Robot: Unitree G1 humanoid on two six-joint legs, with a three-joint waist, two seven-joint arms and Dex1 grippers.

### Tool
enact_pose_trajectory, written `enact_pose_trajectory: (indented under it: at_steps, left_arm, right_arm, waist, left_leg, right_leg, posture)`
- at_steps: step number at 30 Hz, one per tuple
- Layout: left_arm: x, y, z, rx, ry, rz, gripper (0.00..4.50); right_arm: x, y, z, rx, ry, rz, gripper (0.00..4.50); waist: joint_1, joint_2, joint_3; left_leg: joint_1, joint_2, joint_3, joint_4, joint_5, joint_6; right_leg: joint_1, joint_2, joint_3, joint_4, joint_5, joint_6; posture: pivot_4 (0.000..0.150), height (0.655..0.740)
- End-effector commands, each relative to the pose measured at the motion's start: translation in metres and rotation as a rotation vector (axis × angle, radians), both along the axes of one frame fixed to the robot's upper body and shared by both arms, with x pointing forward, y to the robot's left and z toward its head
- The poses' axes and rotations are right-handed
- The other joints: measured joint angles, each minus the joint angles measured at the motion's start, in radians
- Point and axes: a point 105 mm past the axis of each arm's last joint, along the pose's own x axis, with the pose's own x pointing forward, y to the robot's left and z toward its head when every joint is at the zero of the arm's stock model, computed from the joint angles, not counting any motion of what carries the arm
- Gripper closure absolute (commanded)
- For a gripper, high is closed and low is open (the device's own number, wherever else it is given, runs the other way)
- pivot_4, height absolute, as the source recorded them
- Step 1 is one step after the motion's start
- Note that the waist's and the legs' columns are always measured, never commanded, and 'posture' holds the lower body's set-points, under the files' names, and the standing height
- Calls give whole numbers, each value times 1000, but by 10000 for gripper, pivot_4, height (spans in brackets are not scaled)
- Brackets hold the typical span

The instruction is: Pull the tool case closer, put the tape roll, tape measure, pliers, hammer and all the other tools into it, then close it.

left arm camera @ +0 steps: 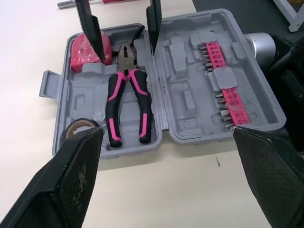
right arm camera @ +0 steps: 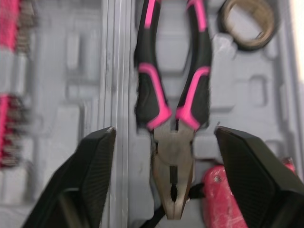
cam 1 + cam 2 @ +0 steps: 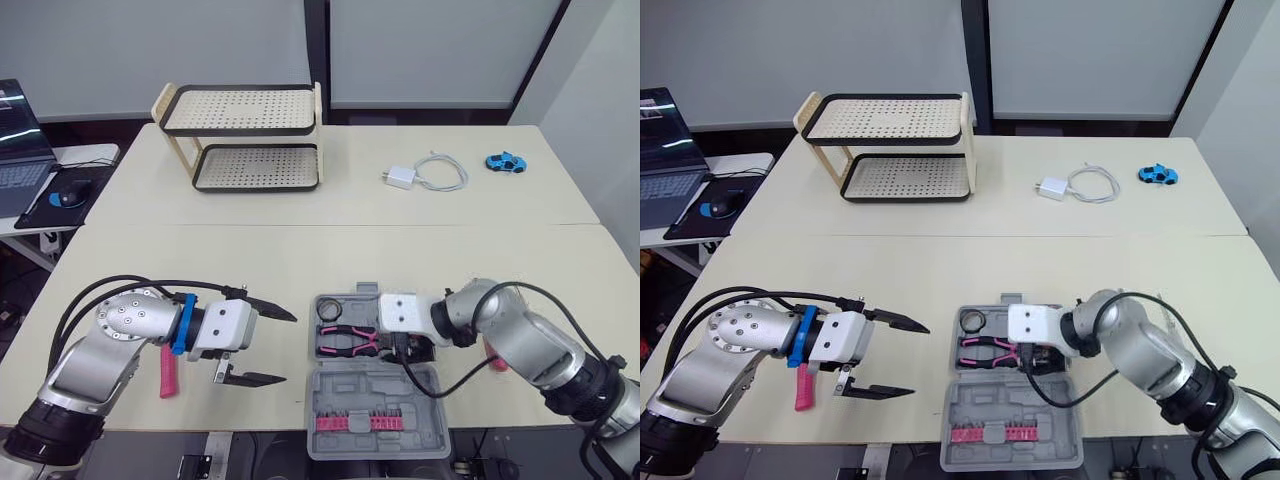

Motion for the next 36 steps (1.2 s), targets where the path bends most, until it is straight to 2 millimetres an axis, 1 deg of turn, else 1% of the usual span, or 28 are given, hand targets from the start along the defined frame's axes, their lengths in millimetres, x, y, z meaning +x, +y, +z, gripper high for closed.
enact_pose_trajectory:
  at_steps: [1, 2, 3, 5, 7, 8, 10, 12, 13, 20, 26, 29, 31, 33, 36]
  left_arm:
    - [0, -2, 4, -24, -16, 2, 0]
    - [0, -2, 4, -25, -15, 6, 0]
    - [0, -2, 4, -27, -14, 9, 0]
    - [1, -1, 4, -30, -12, 18, 0]
    - [1, -1, 4, -31, -11, 23, 0]
    - [1, 0, 3, -29, -10, 25, 0]
    - [1, 2, 3, -24, -7, 29, 0]
    - [1, 3, 2, -19, -5, 32, 0]
    - [1, 4, 1, -17, -5, 33, 0]
    - [0, 4, 0, -15, -4, 33, 0]
    - [-1, 3, -1, -18, -4, 33, 0]
    - [-1, 3, -1, -20, -4, 34, 0]
    - [-1, 3, -1, -20, -4, 35, 0]
    - [-1, 3, -2, -21, -5, 40, 0]
    - [0, 5, -2, -27, 1, 59, 0]
  right_arm:
    - [-1, 16, 36, 141, -58, 25, 10741]
    - [0, 18, 38, 165, -61, 15, 10741]
    - [1, 20, 38, 186, -73, 1, 12601]
    - [2, 23, 31, 203, -79, -20, 16982]
    - [2, 25, 25, 213, -81, -35, 23336]
    - [1, 25, 19, 207, -80, -35, 27435]
    - [-3, 26, 9, 195, -76, -26, 34207]
    - [-7, 26, 2, 176, -65, -8, 41702]
    - [-8, 27, -1, 168, -63, 0, 44397]
    - [-9, 33, -20, 104, -32, 17, 44397]
    - [-7, 26, -39, 40, 8, -13, 44397]
    - [-9, 21, -44, 27, 34, -21, 44397]
    - [-11, 21, -43, 43, 42, -16, 44397]
    - [-10, 24, -36, 86, 26, -8, 44397]
    - [-10, 31, -18, 185, -3, 7, 44397]
  waist:
    - [0, 0, 0]
    - [2, 0, 0]
    - [2, 0, 0]
    - [2, 0, 0]
    - [4, 0, 0]
    - [3, 0, 0]
    - [3, 0, 0]
    - [2, 0, 0]
    - [2, 0, 0]
    - [0, 0, 0]
    - [1, 0, 0]
    - [1, 0, 0]
    - [1, 0, 0]
    - [2, 0, 0]
    - [2, 0, 0]
  left_leg:
    - [0, 0, 0, 0, 0, 0]
    - [0, 0, -1, 0, 0, 0]
    - [0, 0, -1, 0, 0, 0]
    - [0, 0, -1, 0, 0, 0]
    - [0, 0, -1, 0, 0, 0]
    - [0, 0, 0, 0, 0, 0]
    - [0, 0, 0, 0, 0, 0]
    - [0, 0, 0, 0, 0, 0]
    - [0, -1, 0, 0, 0, 0]
    - [1, 0, 0, 0, 0, 0]
    - [1, 0, 0, 0, 0, 0]
    - [1, 0, 0, 0, 0, 0]
    - [1, 0, 0, 0, 0, 0]
    - [1, 0, 0, 0, 0, 0]
    - [1, 0, 0, 0, 0, 1]
  right_leg:
    - [0, 0, 0, 0, 0, 0]
    - [0, 0, -1, 1, 0, 0]
    - [0, 0, -1, 0, 0, 0]
    - [0, 0, 0, 0, 0, 0]
    - [0, -1, 0, 0, 0, 0]
    - [0, -1, 0, 0, 0, 0]
    - [0, -1, 0, 0, 0, 0]
    - [0, -1, 0, 0, 0, 0]
    - [0, -1, 0, 0, 0, 0]
    - [0, 0, 0, 2, 0, 0]
    - [0, 0, 0, 2, 0, 0]
    - [0, 0, 0, 2, 0, 0]
    - [0, 0, 0, 2, 0, 0]
    - [0, 0, 0, 2, 0, 0]
    - [0, 0, 0, 2, 0, 0]
  posture:
    - [1500, 7400]
    - [1500, 7400]
    - [1500, 7400]
    - [1500, 7400]
    - [1500, 7400]
    - [1500, 7400]
    - [1500, 7400]
    - [1500, 7400]
    - [1500, 7400]
    - [1500, 7400]
    - [1500, 7400]
    - [1500, 7400]
    - [1500, 7400]
    - [1500, 7400]
    - [1500, 7400]
